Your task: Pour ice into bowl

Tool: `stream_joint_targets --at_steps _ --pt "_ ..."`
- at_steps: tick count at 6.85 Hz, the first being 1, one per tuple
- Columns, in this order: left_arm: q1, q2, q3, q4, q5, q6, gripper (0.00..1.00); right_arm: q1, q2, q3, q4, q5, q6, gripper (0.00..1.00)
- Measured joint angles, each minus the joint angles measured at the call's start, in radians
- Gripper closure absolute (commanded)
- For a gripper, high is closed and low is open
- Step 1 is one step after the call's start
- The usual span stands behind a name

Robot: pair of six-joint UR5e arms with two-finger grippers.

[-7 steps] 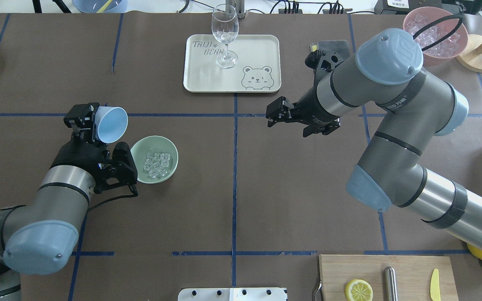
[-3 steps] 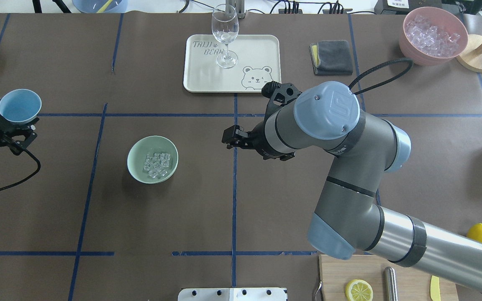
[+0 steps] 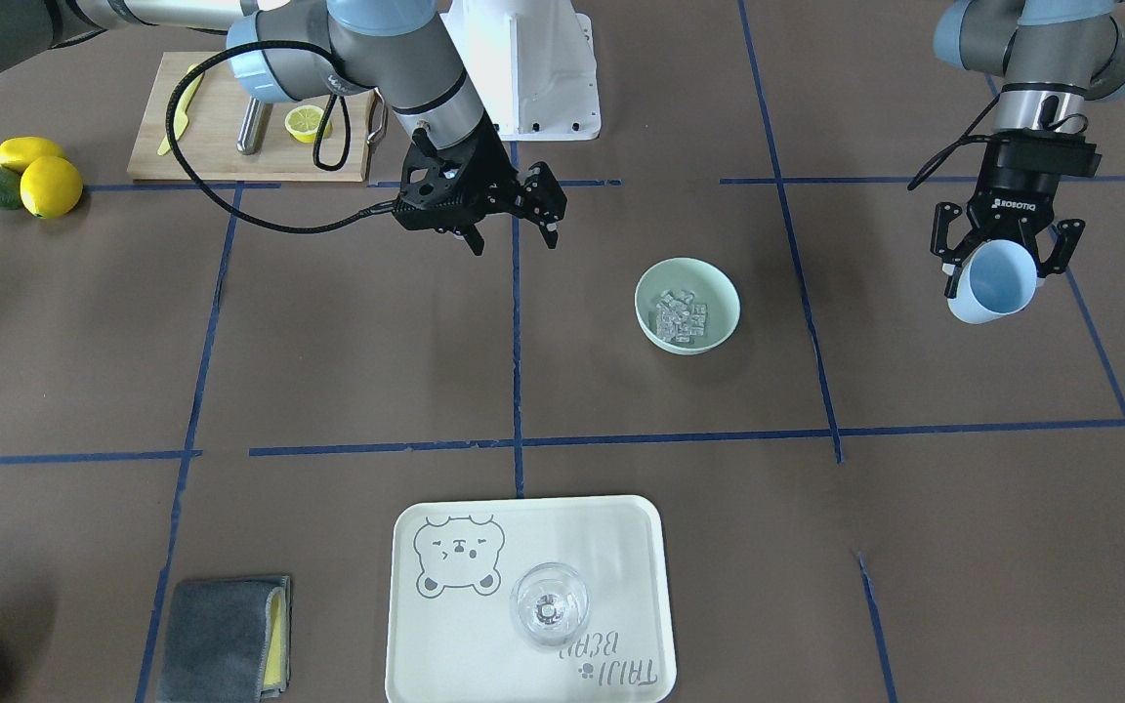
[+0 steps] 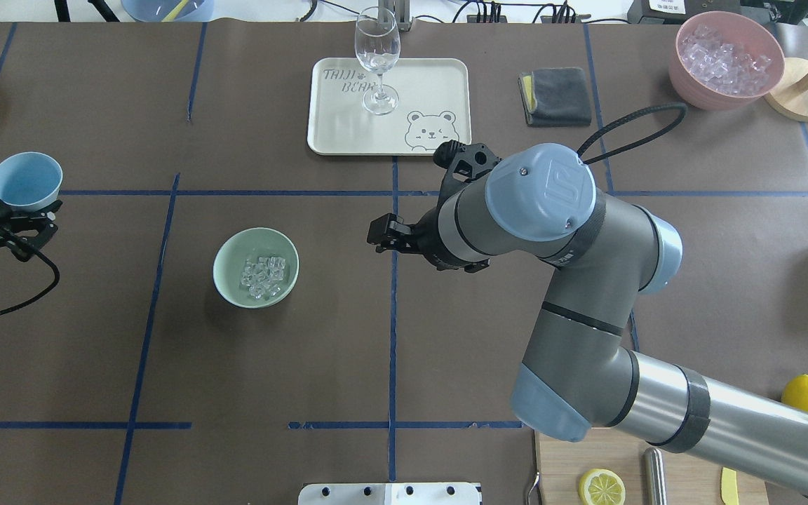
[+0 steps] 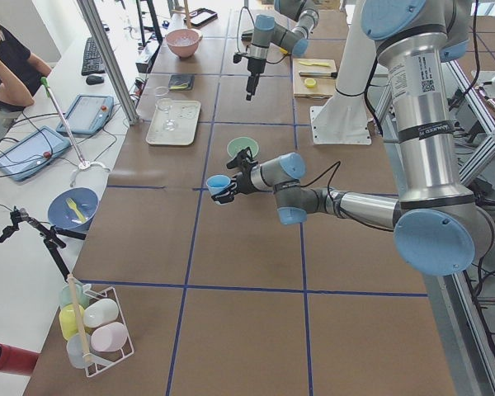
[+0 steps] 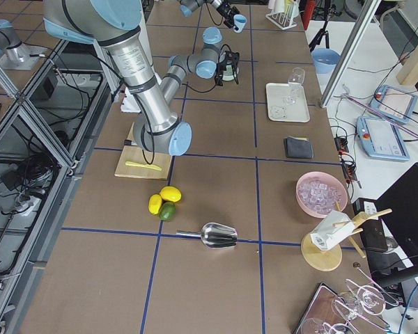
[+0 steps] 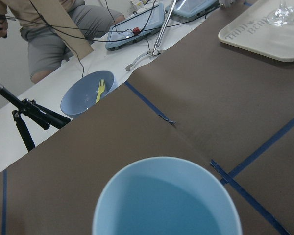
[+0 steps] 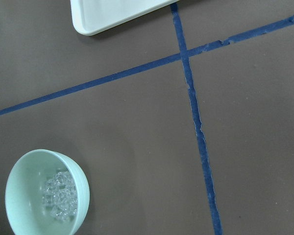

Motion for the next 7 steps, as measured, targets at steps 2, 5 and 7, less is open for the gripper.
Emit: stream_joint_targets --at_steps 2,5,7 --pt "0.006 -0.002 0.065 -0.05 0.112 -0.144 1.0 -0.005 0.009 -0.008 0.0 -0.003 0.002 0.0" --pt "0.064 -0.002 0.149 -0.134 0.219 -0.369 1.0 -0.023 0.021 -0.009 0.0 -0.019 0.022 0.0" --pt "0.201 -0.003 0.207 -0.16 0.396 -0.515 1.0 -0.032 0.022 -0.009 0.0 -0.028 0.029 0.0"
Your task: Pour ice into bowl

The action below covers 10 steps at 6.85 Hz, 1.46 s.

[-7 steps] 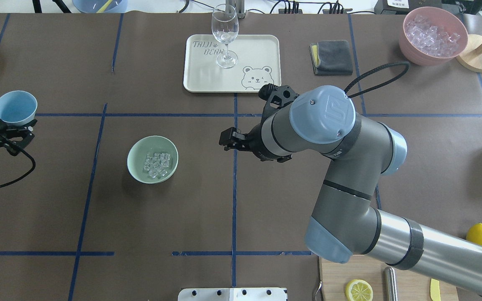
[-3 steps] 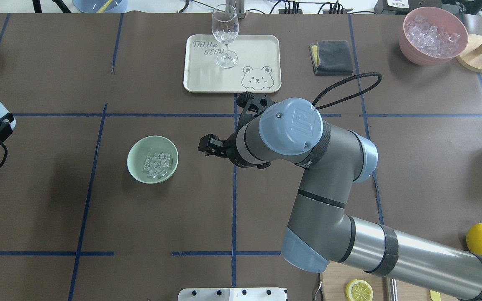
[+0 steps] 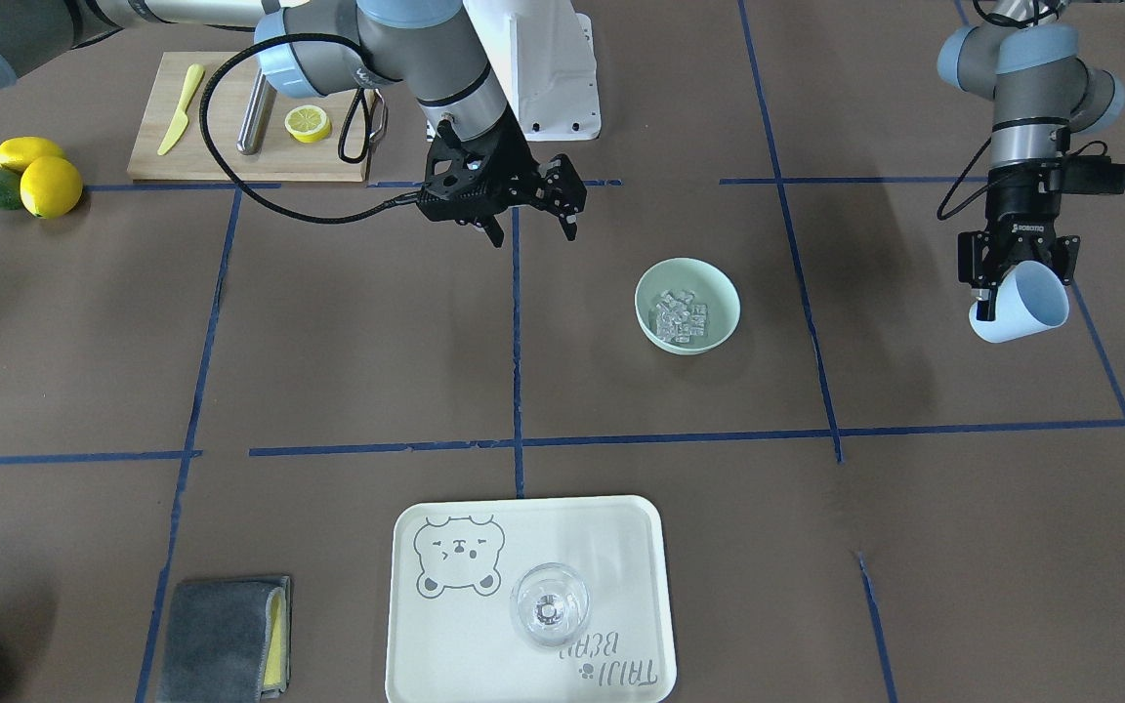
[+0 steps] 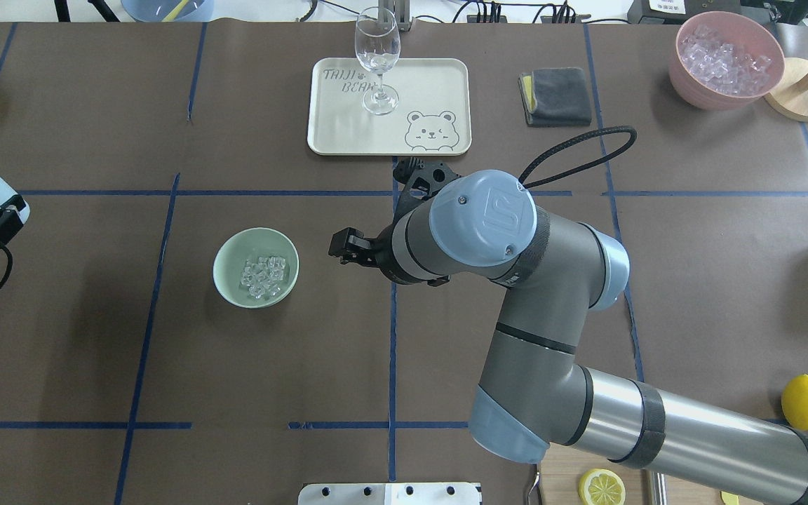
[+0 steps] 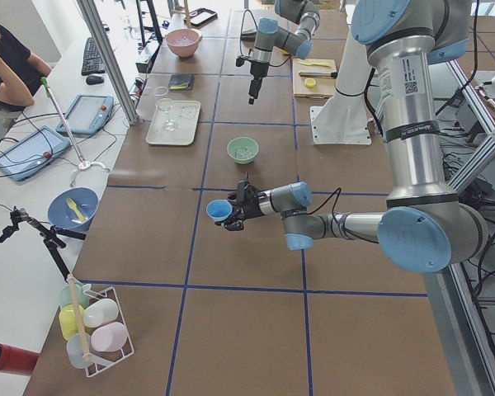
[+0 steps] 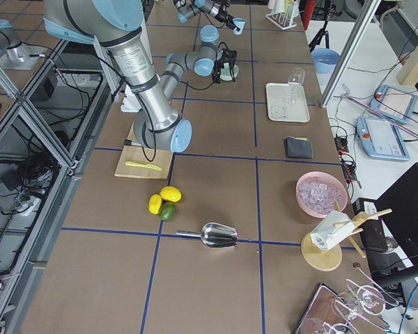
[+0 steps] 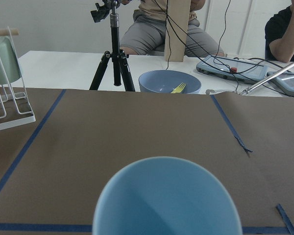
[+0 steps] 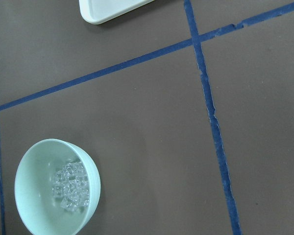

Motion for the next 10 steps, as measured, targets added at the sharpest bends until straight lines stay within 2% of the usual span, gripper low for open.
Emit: stream_joint_targets --at_steps 1,3,5,7,10 --pt "0.064 -0.002 0.027 -0.004 0.096 -0.031 1.0 -0.003 0.001 0.0 0.0 -0.002 0.002 0.0" --pt "0.13 -0.015 0.05 0.002 0.185 -0.045 1.0 -0.022 0.043 -0.041 -0.003 -0.049 0.025 0.0" --pt "0.145 -0.02 0.06 0.008 0.2 -0.037 1.0 -0.033 0.204 -0.248 -0.003 -0.076 0.037 0.0" --pt "0.149 -0.022 0.091 0.012 0.203 0.009 1.0 -0.044 0.28 -0.42 0.094 -0.095 0.051 0.0" --pt "0.156 -0.031 0.102 0.014 0.196 0.027 1.0 -0.048 0.312 -0.491 0.143 -0.099 0.066 0.0"
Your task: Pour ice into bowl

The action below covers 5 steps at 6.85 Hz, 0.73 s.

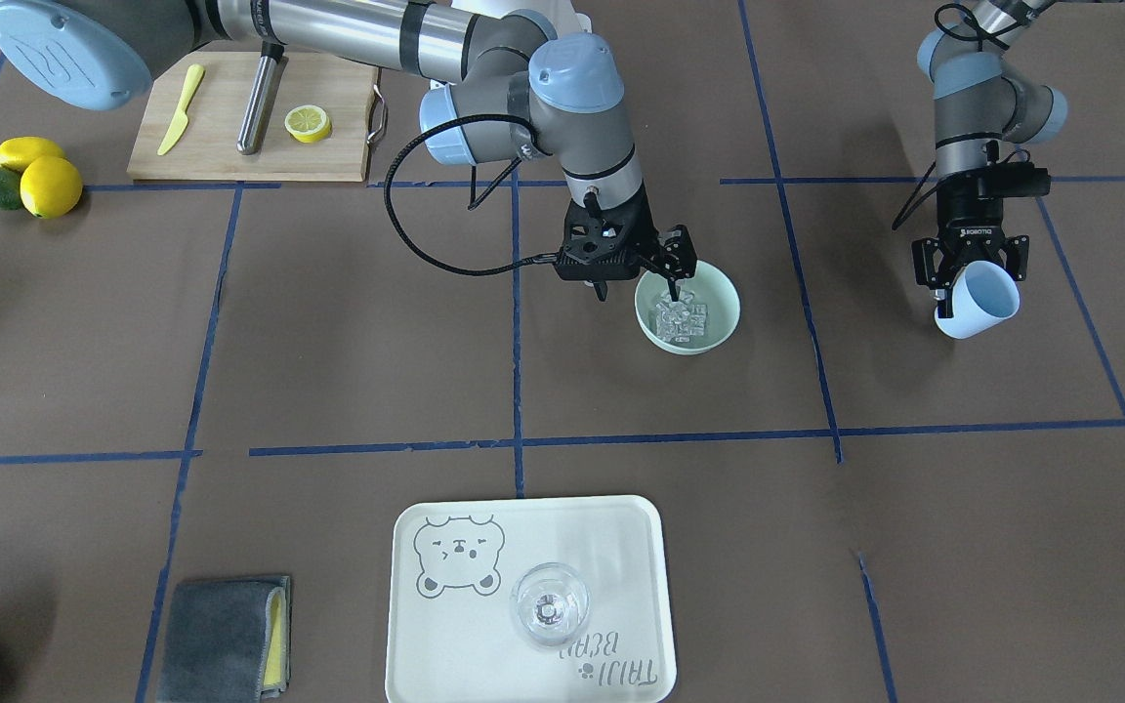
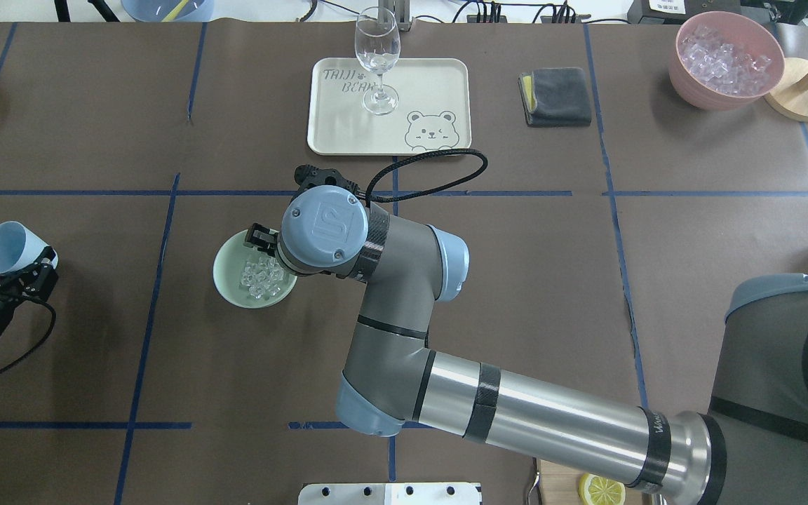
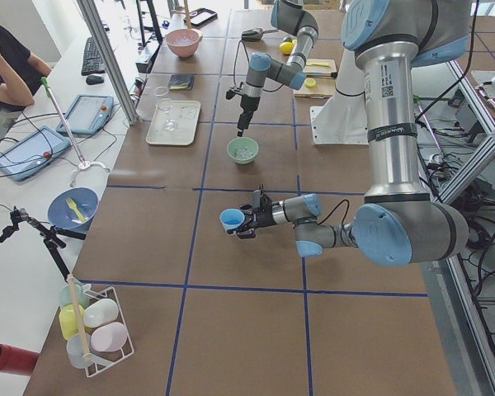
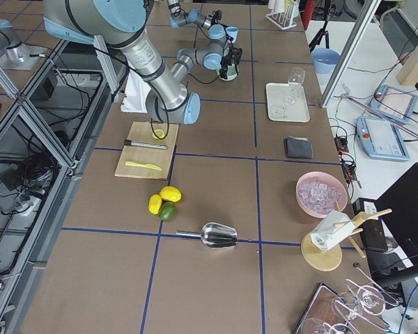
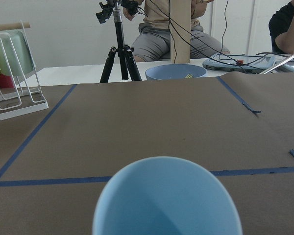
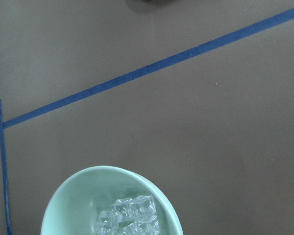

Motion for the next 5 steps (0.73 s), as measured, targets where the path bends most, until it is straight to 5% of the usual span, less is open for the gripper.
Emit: stream_joint_targets --at_steps 2,3,5 --pt "0.002 -0.005 0.0 -0.001 -0.004 0.001 1.0 -0.003 0.035 -0.077 0.002 0.001 -0.002 0.04" --pt "0.002 -0.007 -0.001 -0.001 -0.005 0.001 1.0 -0.006 0.047 -0.107 0.003 0.002 -0.003 0.26" --pt "0.002 -0.013 -0.003 -0.002 -0.005 0.002 1.0 -0.015 0.052 -0.127 0.002 0.003 0.001 1.0"
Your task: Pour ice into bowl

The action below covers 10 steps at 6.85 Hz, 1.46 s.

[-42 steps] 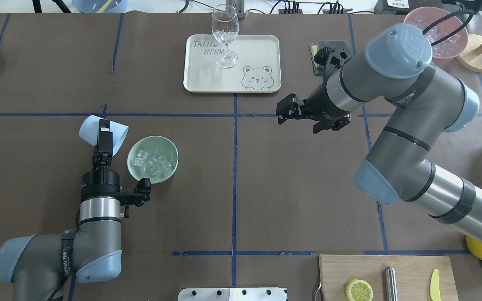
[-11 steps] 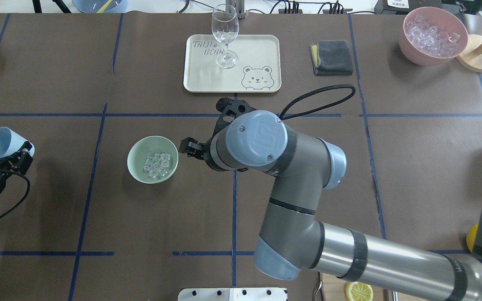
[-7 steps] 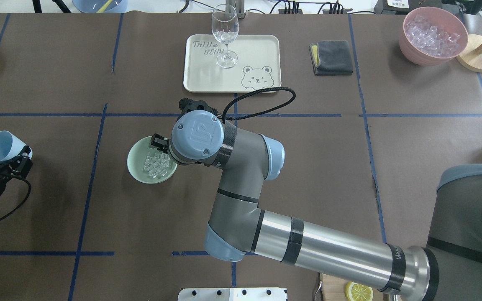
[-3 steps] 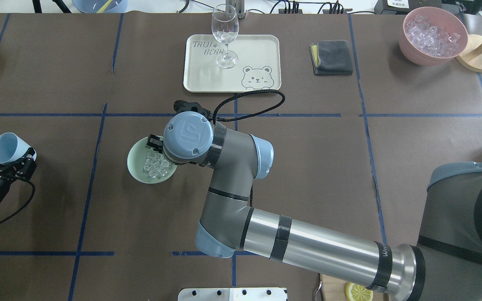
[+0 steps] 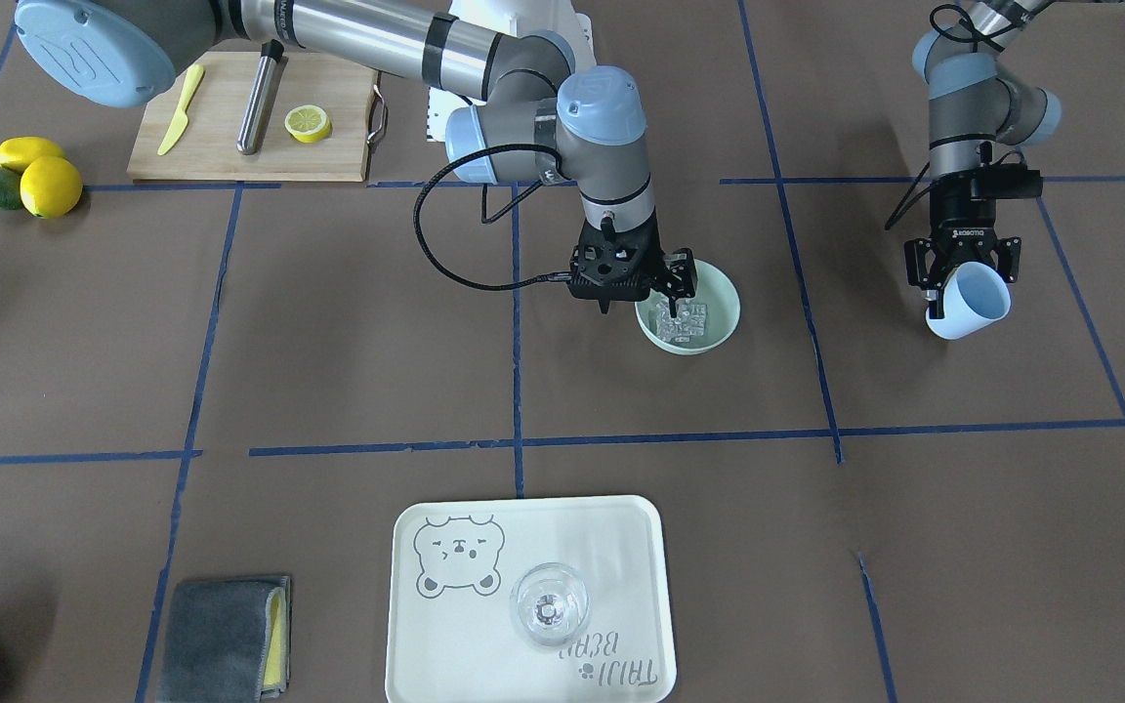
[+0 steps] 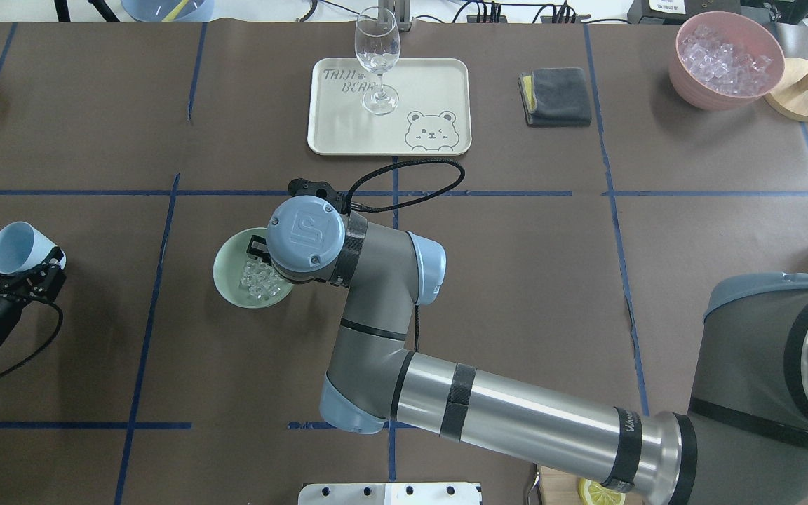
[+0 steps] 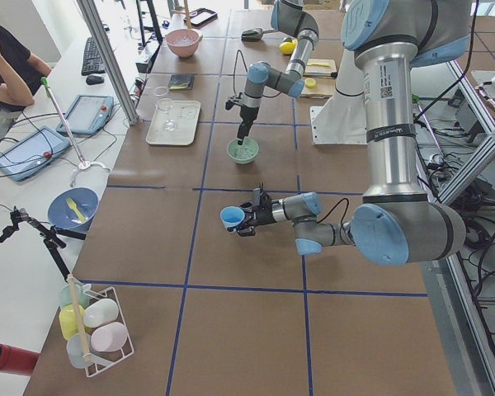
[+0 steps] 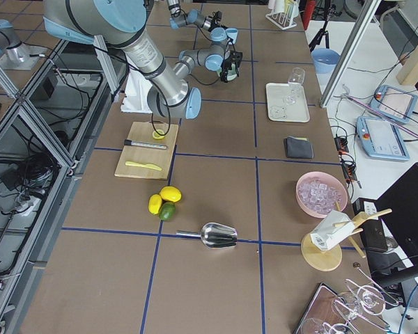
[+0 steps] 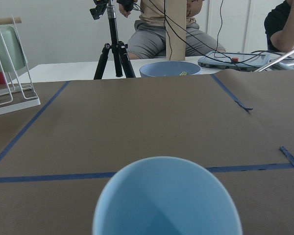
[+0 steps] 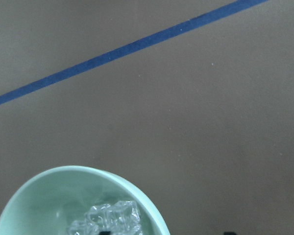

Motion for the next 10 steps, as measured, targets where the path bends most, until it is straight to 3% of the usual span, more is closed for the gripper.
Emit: stream_joint_targets --at_steps 5,6,7,8,9,10 --pt "0.002 -0.014 0.007 0.002 0.002 0.0 0.97 -0.005 -0.001 0.027 -0.001 0.011 -0.013 1.0" --pt "0.004 -0.016 0.014 0.003 0.003 0.0 0.85 0.014 -0.001 0.043 -0.001 0.028 -0.014 1.0" --pt "0.007 -0.017 0.018 0.003 0.003 0.0 0.6 0.037 -0.001 0.056 -0.003 0.053 -0.014 1.0" --pt "0.009 -0.018 0.019 0.003 0.003 0.001 0.1 0.056 -0.001 0.066 -0.004 0.071 -0.014 1.0" --pt "0.01 -0.018 0.02 0.003 0.003 0.002 0.0 0.07 -0.001 0.074 -0.005 0.082 -0.014 1.0" --pt "0.01 -0.017 0.021 0.003 0.004 0.002 0.0 0.084 -0.001 0.079 -0.006 0.099 -0.014 1.0"
